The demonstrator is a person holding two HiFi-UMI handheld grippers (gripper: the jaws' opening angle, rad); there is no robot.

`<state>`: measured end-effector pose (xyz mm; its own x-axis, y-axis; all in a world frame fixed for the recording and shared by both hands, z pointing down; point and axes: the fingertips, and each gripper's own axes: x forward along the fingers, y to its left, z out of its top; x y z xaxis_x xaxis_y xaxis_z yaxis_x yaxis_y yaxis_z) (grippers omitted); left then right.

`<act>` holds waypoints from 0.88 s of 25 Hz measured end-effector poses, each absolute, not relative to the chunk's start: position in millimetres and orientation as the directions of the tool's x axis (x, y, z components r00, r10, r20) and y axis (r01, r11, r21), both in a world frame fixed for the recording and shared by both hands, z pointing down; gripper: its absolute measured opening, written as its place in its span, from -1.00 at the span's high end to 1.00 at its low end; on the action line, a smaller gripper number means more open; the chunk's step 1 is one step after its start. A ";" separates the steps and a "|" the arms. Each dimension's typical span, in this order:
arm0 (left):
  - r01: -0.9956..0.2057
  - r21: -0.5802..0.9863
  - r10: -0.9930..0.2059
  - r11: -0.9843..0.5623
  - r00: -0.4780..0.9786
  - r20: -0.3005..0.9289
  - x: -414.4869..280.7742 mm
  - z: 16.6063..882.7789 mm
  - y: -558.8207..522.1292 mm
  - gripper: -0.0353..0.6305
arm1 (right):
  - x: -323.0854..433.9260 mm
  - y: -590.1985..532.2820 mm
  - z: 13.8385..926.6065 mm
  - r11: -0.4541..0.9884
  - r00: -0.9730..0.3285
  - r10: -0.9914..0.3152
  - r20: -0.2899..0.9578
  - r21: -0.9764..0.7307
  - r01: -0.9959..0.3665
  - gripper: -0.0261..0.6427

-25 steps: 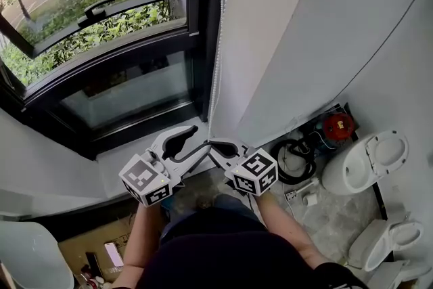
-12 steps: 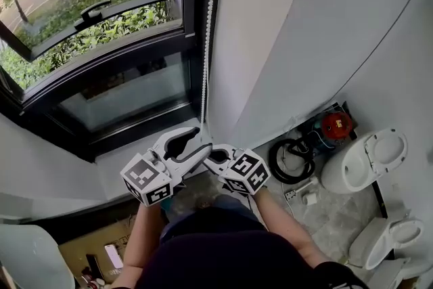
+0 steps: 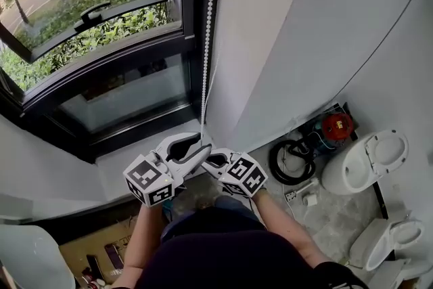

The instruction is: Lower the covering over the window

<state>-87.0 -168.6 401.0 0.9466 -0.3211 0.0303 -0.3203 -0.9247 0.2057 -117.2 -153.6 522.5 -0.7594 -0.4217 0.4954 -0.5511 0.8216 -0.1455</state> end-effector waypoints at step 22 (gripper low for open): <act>-0.282 0.336 -0.291 -0.899 0.957 0.024 -91.6 416.2 -168.3 0.86 | -118.2 -149.1 530.7 0.818 -0.764 -0.403 0.504 -0.175 -0.547 0.89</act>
<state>-91.6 -168.3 416.2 0.9565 -0.2908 0.0236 -0.2815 -0.8989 0.3357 -118.2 -149.1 530.7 -0.7640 -0.4033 0.5036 -0.5474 0.8183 -0.1752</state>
